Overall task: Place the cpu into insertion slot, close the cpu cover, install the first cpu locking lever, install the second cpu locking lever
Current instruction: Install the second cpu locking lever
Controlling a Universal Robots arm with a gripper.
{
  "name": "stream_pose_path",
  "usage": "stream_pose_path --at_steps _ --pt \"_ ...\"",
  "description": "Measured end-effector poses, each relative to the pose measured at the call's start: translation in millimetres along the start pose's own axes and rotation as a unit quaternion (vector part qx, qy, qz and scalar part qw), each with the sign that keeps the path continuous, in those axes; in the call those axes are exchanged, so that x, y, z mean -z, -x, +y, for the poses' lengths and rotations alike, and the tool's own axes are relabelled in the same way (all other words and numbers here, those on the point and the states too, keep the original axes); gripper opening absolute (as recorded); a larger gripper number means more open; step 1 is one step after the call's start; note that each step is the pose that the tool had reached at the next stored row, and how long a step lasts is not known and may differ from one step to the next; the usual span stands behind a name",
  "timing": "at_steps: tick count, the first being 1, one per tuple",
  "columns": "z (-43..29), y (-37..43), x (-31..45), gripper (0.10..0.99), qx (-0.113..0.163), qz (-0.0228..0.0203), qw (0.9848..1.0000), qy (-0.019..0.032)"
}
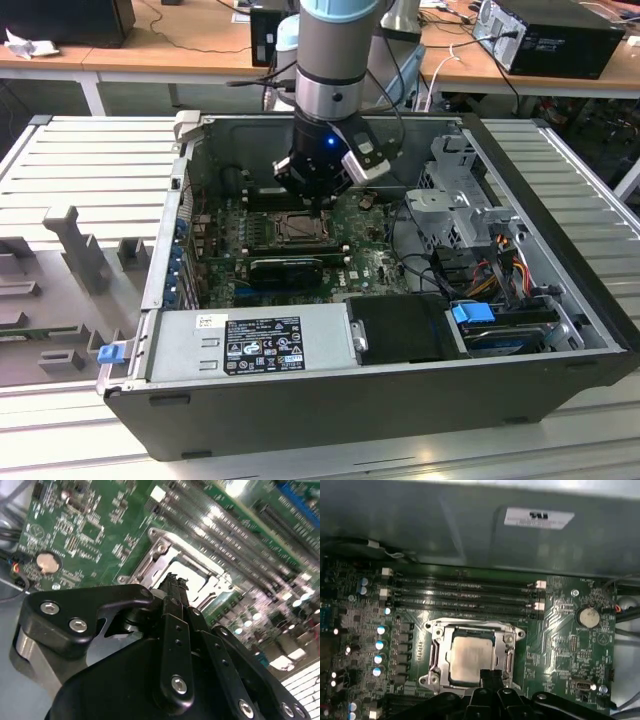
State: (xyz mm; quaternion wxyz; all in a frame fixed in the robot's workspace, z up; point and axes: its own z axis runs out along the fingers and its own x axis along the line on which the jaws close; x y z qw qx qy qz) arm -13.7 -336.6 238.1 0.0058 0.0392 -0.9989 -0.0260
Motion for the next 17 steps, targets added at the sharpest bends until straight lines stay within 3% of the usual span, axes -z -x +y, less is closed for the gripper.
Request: stream_pose_path --at_steps 5,7,8,11,13,17 --pt "-9.8 -0.7 0.5 0.106 0.0 0.0 1.0 0.0007" --pt "-19.2 -1.5 0.9 0.106 0.0 0.0 1.0 0.0007" --pt "-24.7 -1.9 1.0 0.106 0.0 -0.0002 1.0 0.0033" --pt "-29.5 -2.3 0.9 0.106 0.0 -0.0011 0.9998 0.021" --pt "-33.5 -4.0 0.6 0.106 0.0 -0.0015 0.9996 0.027" --pt "-36.5 -15.9 -0.1 0.106 0.003 -0.0014 0.9996 0.0279"
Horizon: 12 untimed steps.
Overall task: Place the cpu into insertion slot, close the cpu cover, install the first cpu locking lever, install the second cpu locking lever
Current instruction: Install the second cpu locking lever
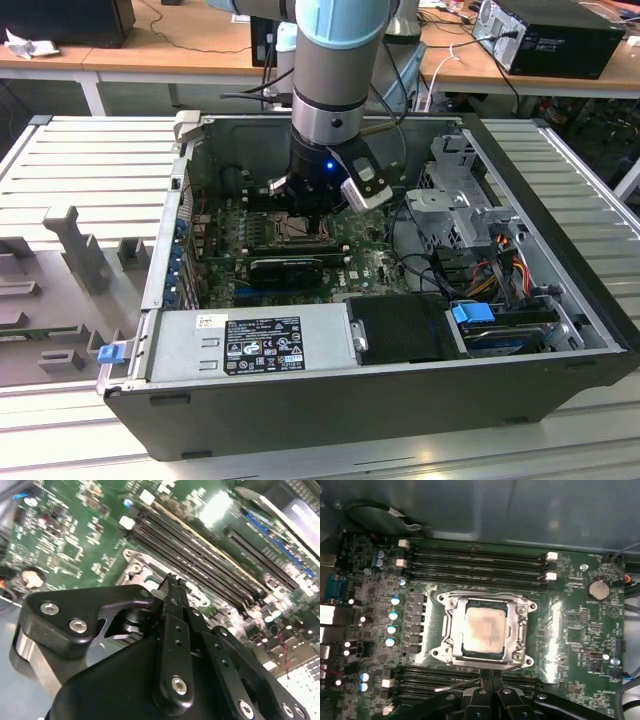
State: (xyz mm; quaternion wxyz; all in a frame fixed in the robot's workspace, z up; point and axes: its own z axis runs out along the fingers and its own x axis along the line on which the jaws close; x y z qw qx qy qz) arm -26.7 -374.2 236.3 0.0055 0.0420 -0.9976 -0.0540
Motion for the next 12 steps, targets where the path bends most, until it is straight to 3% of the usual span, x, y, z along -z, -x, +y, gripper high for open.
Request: stream_pose_path --at_steps 4,7,12 --pt "-1.0 -5.8 -6.7 0.106 0.029 0.0031 0.9996 0.0037" --pt "-6.1 -12.0 -6.6 0.106 0.031 0.0015 0.9993 0.0194" --pt "-13.0 -19.2 -6.0 0.106 0.032 0.0012 0.9992 0.0225"
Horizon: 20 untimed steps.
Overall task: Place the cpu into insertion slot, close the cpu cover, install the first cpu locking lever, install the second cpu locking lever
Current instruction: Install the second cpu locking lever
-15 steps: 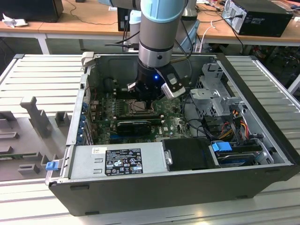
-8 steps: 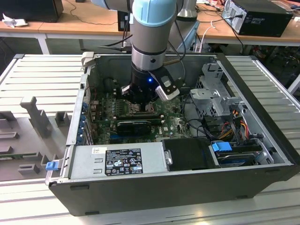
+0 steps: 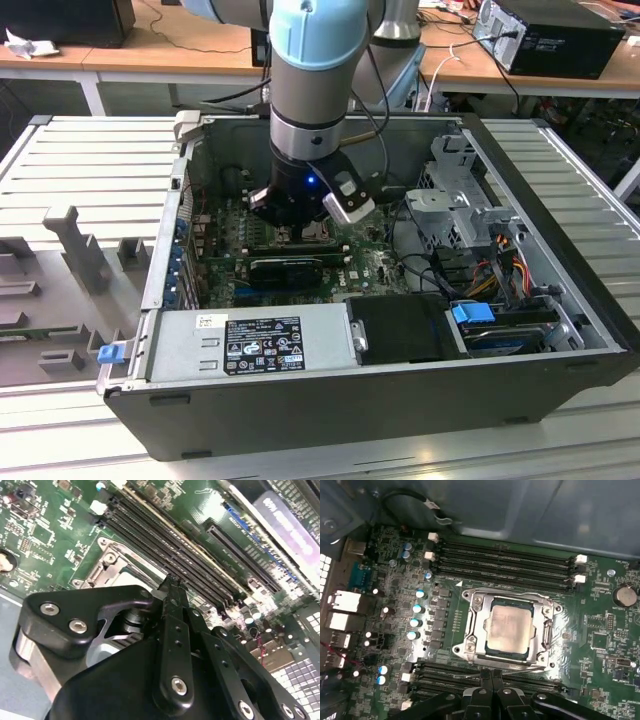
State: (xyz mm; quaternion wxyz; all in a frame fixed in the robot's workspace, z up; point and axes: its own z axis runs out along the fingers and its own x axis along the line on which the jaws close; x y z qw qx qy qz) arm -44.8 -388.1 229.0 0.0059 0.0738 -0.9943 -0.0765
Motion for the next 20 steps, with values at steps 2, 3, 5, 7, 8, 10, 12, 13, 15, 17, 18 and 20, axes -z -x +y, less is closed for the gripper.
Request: stream_pose_path --at_steps 2,3,5,7,8,10,12,13,15,17,18,20 --pt "-1.5 -4.4 -1.0 0.106 0.001 -0.0004 1.0 0.0038" --pt "-2.1 -4.8 -4.3 0.106 0.002 -0.0003 1.0 0.0045" --pt "-2.9 -5.6 -10.5 0.106 0.005 0.0001 1.0 0.005" --pt "-4.0 -11.3 -14.5 0.106 0.009 -0.0001 0.9999 0.011" --pt "-4.4 -13.5 -15.0 0.106 0.01 -0.0005 0.9999 0.0141" --pt "-5.9 -19.1 -16.4 0.106 0.011 -0.0018 0.9997 0.023" --pt "-7.4 -23.2 -17.3 0.106 0.012 -0.003 0.9994 0.032" --pt "-8.6 -25.4 -18.3 0.106 0.013 -0.0042 0.9991 0.0396" --pt "-9.7 -26.2 -22.5 0.106 0.013 -0.0058 0.9986 0.05" --pt "-9.8 -26.4 -23.6 0.106 0.013 -0.0064 0.9985 0.0534" --pt "-9.8 -27.0 -24.3 0.106 0.013 -0.0065 0.9984 0.0541" --pt "-9.9 -28.1 -25.7 0.106 0.013 -0.0066 0.9984 0.0548"
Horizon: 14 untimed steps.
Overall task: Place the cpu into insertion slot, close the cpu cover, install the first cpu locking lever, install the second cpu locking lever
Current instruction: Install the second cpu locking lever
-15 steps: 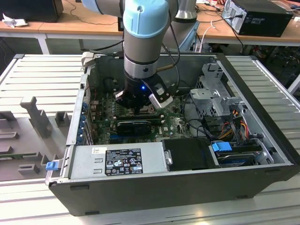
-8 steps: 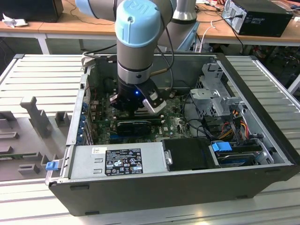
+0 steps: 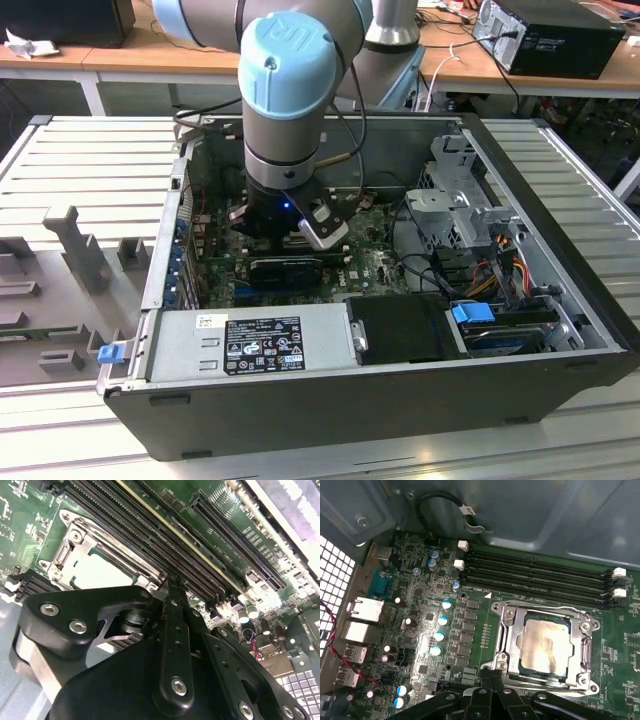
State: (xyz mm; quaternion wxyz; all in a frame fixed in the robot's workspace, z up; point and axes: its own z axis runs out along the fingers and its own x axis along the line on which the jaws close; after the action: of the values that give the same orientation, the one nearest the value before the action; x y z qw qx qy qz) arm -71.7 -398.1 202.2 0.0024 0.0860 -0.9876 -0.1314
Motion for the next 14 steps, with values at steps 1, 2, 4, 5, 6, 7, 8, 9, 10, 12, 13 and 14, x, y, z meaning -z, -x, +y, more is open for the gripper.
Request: stream_pose_path --at_steps 1,2,4,5,6,7,8,9,10,12,13,14 --pt "0.0 -0.5 -0.8 0.106 0.0 -0.0003 1.0 0.0017" --pt "-0.1 -0.5 -1.2 0.106 0.0 -0.0004 1.0 0.0026" --pt "-0.2 -0.7 -2.1 0.106 0.0 -0.0008 1.0 0.005" --pt "-0.1 -0.7 -2.7 0.106 0.0 -0.0012 1.0 0.0072" --pt "-0.1 -0.6 -3.2 0.106 0.0 -0.0016 1.0 0.0089" --pt "0.0 -0.5 -3.7 0.106 0.0 -0.0019 0.9999 0.0107" --pt "0.1 -0.5 -4.2 0.106 0.0 -0.0022 0.9999 0.0124" --pt "0.1 -0.5 -4.9 0.106 0.0 -0.0025 0.9999 0.0142" --pt "0.1 -0.5 -5.4 0.106 0.001 -0.0027 0.9999 0.0155" --pt "0.0 -0.5 -7.0 0.106 0.001 -0.0032 0.9998 0.0186" --pt "-0.2 -0.6 -7.5 0.106 0.001 -0.0033 0.9998 0.019" --pt "-0.1 -0.8 -7.5 0.106 0.001 -0.0032 0.9998 0.0189"
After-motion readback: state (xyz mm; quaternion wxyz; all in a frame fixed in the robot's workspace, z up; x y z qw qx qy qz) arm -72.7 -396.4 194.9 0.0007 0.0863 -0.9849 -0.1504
